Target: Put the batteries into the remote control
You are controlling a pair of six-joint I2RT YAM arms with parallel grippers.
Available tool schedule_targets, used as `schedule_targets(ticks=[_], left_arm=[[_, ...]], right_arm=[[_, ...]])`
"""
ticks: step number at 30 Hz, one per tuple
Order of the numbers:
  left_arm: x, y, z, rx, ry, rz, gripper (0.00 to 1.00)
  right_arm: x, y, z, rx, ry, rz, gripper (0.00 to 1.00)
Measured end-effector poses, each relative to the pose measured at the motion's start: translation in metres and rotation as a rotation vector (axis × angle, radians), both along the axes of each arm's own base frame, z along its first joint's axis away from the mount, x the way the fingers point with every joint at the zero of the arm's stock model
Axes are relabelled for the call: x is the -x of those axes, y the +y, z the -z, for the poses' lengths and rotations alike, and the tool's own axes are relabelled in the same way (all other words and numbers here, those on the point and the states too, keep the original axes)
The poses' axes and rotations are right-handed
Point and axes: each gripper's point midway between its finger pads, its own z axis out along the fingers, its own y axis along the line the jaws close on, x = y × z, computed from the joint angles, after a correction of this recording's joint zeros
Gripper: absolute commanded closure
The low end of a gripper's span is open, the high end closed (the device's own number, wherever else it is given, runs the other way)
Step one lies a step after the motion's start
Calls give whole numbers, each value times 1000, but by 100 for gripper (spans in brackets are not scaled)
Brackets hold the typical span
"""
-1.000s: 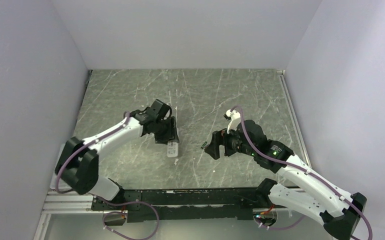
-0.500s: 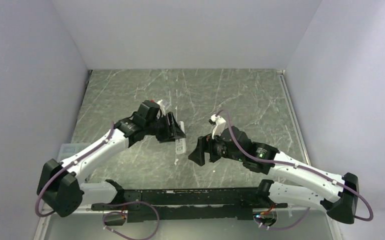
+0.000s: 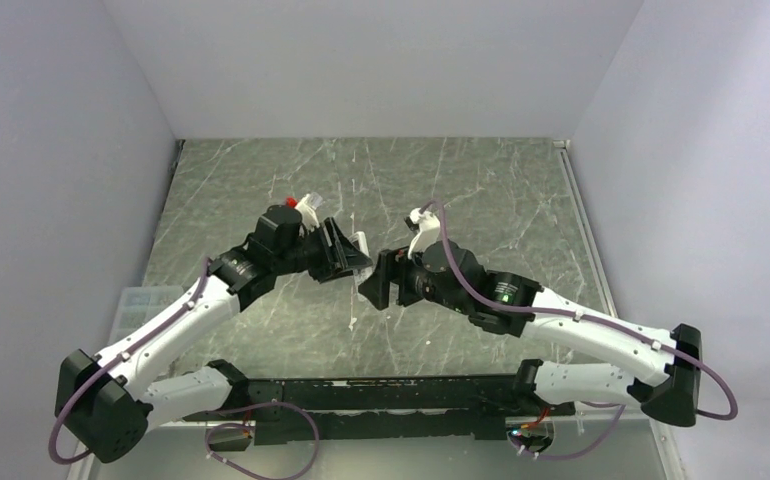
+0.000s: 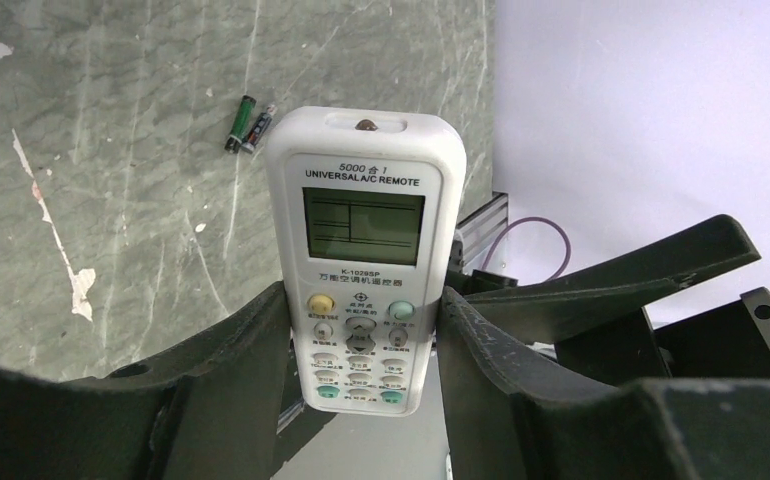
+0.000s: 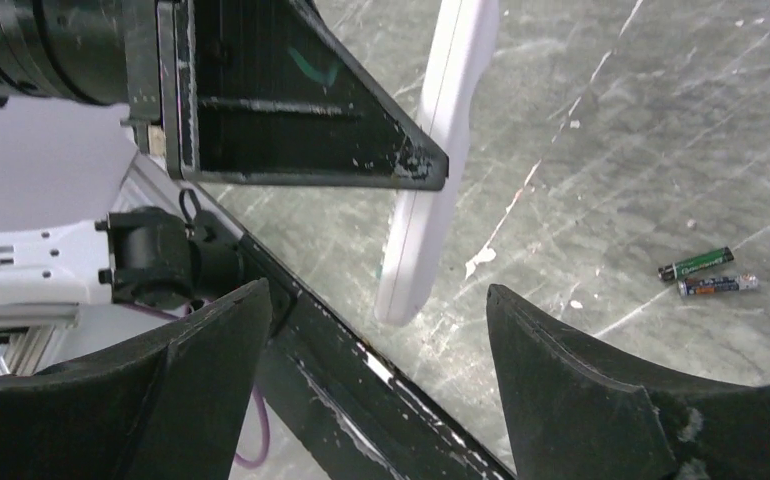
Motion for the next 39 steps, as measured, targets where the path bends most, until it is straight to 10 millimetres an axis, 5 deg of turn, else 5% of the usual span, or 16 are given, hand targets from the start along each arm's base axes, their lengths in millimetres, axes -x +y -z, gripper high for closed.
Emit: schedule_targets(ticks=[14,22,31,34,37,39], left_arm=[[-2,-1,-19,59,-30,-23,100],[-1,0,-29,85,-49,-38,100],[-2,0,-26,98,-37,-46,100],[-2,-1,-26,99,-36,-46,86],[-1,-1,-26,100,-35,-44,53],[0,-1,-27,105,-33,-39,40]], right_arm=[[-19,15,-1,88,-39,91,39],[-23,15,13,152,-42,114,61],[-22,17,15,178,-56,115,100],[-22,16,15,183,-60,117,100],[-22,16,14,190,-67,116,100],[-22,15,14,197,-73,117,100]])
